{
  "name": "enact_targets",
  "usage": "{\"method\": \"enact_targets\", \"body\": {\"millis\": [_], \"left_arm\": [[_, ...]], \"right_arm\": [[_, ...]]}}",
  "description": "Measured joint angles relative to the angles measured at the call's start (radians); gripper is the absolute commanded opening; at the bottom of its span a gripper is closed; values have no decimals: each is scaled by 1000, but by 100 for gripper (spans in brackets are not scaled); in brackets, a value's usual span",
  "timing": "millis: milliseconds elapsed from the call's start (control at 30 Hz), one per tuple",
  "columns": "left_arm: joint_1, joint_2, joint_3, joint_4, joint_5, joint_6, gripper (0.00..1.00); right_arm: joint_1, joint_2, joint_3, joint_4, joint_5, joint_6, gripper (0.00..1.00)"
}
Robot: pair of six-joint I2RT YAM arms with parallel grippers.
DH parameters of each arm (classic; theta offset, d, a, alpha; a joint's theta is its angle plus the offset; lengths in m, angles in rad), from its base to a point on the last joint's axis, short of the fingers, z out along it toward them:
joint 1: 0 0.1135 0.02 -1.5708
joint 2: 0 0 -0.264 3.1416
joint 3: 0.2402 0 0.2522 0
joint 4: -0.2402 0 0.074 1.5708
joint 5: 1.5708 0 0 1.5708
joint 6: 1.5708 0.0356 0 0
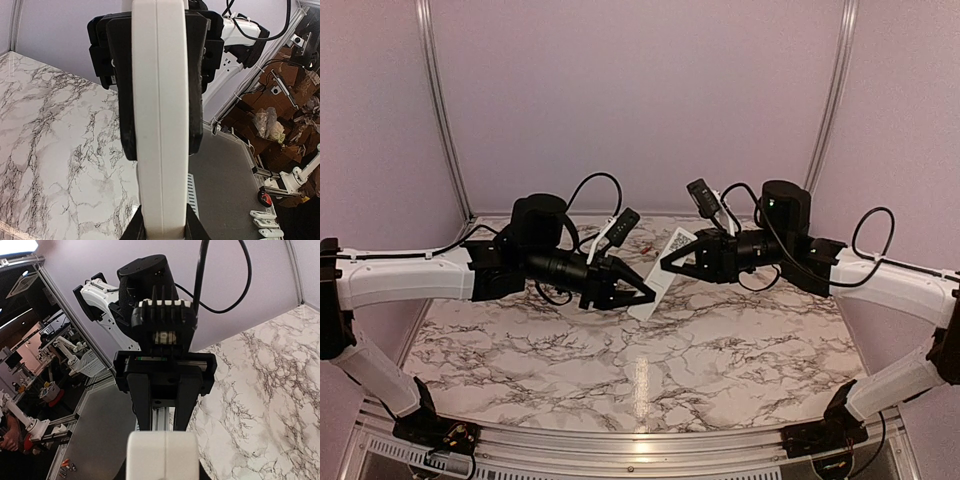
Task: Load the batteries into the remote control
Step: Pass from the left arm to the right, then remove the battery cover from the remote control.
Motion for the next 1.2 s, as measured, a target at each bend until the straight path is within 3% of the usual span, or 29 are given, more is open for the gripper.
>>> {"method": "enact_targets", "body": {"millis": [133, 200, 300, 433, 867, 1200], "left_arm": [[13, -1, -15, 24, 1, -28, 49], [25, -11, -40, 58, -17, -47, 63], [66, -44, -98, 106, -65, -96, 76], [108, -68, -157, 151, -150, -162, 85], [106, 64, -215, 283, -211, -402, 88], [77, 171, -132, 287, -207, -490, 88]], "right_arm": [[0, 8, 0, 15, 9, 12, 0], [-5, 14, -1, 23, 6, 27, 0], [-26, 16, -6, 36, 21, 45, 0], [-87, 16, -40, 48, 63, 76, 0], [-112, 95, -76, 59, 209, 168, 0], [-112, 119, -95, 117, 220, 216, 0]]}}
